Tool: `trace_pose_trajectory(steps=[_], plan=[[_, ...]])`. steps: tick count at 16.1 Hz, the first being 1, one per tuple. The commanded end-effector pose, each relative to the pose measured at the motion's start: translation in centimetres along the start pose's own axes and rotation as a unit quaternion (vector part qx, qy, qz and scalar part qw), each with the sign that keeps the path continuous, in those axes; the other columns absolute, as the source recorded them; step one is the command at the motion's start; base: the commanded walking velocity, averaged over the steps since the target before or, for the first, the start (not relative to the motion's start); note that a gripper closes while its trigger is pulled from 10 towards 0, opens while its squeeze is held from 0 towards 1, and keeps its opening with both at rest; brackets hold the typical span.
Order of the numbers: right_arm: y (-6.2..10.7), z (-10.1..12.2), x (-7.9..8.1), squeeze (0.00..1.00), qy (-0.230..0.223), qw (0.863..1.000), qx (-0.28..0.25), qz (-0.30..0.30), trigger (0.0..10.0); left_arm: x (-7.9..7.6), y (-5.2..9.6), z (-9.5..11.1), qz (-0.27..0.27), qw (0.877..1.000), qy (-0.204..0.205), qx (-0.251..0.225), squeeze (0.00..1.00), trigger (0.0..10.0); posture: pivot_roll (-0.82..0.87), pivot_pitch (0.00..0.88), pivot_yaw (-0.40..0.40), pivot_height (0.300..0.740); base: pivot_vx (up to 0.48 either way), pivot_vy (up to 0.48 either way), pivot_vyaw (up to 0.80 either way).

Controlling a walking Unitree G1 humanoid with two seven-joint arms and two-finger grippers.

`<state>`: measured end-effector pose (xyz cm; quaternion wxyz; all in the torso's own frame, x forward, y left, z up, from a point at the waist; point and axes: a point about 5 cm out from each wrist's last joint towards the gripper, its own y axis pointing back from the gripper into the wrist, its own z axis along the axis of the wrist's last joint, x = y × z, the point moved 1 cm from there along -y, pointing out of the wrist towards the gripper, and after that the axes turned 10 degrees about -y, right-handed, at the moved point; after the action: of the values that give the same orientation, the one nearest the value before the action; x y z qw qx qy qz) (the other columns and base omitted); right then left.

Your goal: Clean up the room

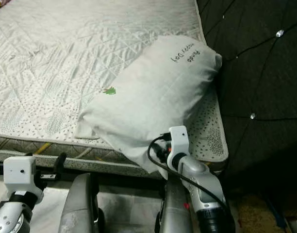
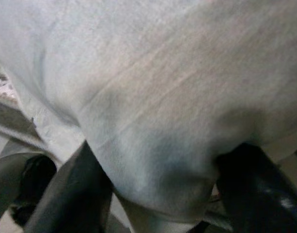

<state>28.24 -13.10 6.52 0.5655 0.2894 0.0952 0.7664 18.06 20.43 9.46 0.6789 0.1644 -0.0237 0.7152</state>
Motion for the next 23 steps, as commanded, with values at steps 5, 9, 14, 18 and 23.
trace_pose_trajectory(steps=[5, 9, 14, 18, 23], plan=[[-0.8, 4.2, -1.5, 0.0, 0.101, 0.991, -0.082, -0.032, 0.0, -0.2, -0.8, -0.2, 0.0, 1.0, -0.001, 0.0, 0.0, 10.0, 0.08, 0.083, -0.045, 0.57, 0.0, 0.0, 0.0], [-2.2, 9.4, -2.7, 0.0, 0.156, 0.979, -0.123, -0.046, 0.0, -0.7, -1.5, 0.0, 0.006, 1.0, 0.004, -0.01, 0.0, 10.0, 0.08, 0.053, -0.059, 0.57, 0.0, 0.0, 0.0], [-0.8, 15.7, -7.9, 0.0, 0.148, 0.95, -0.197, -0.19, 0.0, -1.6, -3.0, 0.5, -0.004, 0.999, 0.017, -0.028, 0.0, 10.0, 0.07, 0.0, -0.058, 0.57, 0.0, 0.0, 0.0], [1.3, 15.8, -11.6, 0.0, 0.101, 0.924, -0.224, -0.292, 0.0, -1.7, -4.0, 0.8, -0.006, 0.999, 0.014, -0.037, 0.0, 10.0, 0.07, 0.0, -0.049, 0.57, 0.0, 0.0, 0.0], [3.2, 11.8, -14.7, 0.0, 0.095, 0.91, -0.196, -0.351, 0.0, -1.5, -4.3, 0.7, 0.0, 0.999, 0.01, -0.038, 0.0, 10.0, 0.07, 0.0, -0.053, 0.57, 0.0, 0.0, 0.0]])
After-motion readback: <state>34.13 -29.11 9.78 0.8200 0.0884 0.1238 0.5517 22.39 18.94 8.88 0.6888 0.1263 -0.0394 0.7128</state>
